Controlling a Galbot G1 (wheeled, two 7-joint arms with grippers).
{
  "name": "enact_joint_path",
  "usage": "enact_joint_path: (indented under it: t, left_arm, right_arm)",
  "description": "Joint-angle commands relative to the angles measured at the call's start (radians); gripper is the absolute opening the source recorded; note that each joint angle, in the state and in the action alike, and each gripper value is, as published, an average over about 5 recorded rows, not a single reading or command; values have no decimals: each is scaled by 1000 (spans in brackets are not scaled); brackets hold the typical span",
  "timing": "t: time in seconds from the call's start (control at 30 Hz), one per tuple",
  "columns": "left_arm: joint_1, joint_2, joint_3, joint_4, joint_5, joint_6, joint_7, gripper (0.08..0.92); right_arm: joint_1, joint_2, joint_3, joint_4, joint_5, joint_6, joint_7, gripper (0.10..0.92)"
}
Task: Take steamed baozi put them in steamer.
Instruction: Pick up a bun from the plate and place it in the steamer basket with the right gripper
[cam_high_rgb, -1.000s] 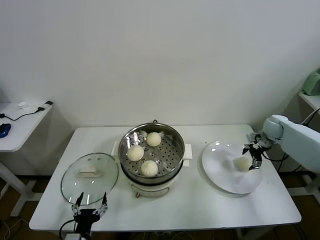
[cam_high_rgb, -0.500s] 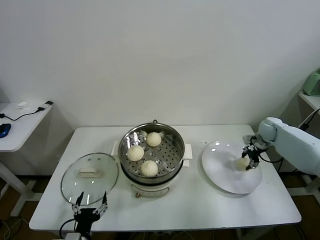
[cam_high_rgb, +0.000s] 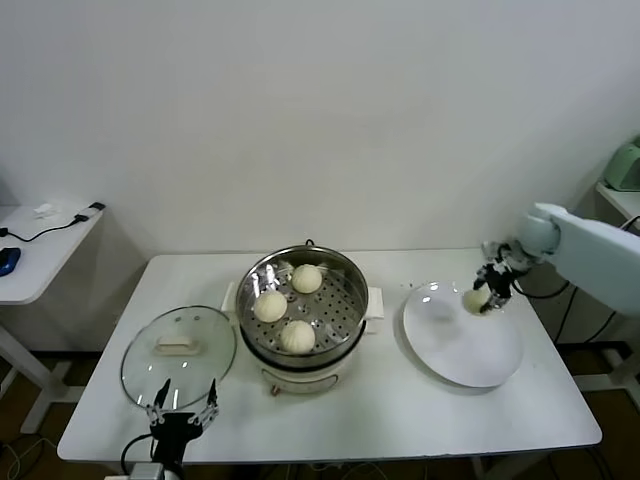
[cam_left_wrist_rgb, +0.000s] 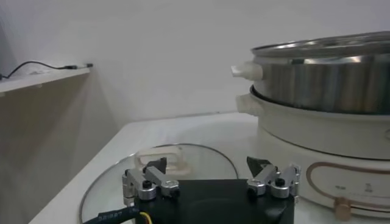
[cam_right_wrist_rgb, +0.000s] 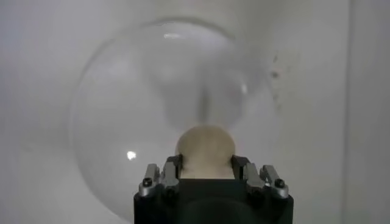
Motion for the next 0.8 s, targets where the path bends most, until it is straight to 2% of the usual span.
enact_joint_path:
  t: [0.03,0.17,0.3,0.53,0.8]
  left_arm:
    - [-7,6,6,-6,2,8,-1,823]
    - [-9,6,15,-14,5,14,-1,823]
    - [-12,5,22,-17,9,17,-1,823]
    - [-16,5,26,-18,9,16,0,823]
    - [-22,4,23,-17,5,21,5,823]
  right_arm:
    - [694,124,-464,421,569,-119,32,561]
    - [715,219,-419,483,683,-171,78,560]
    - [652,316,-377,486,712,-210,140,560]
    - [444,444,-321,410,697,-280,246,562]
    - [251,468,-271,354,602,-350,316,560]
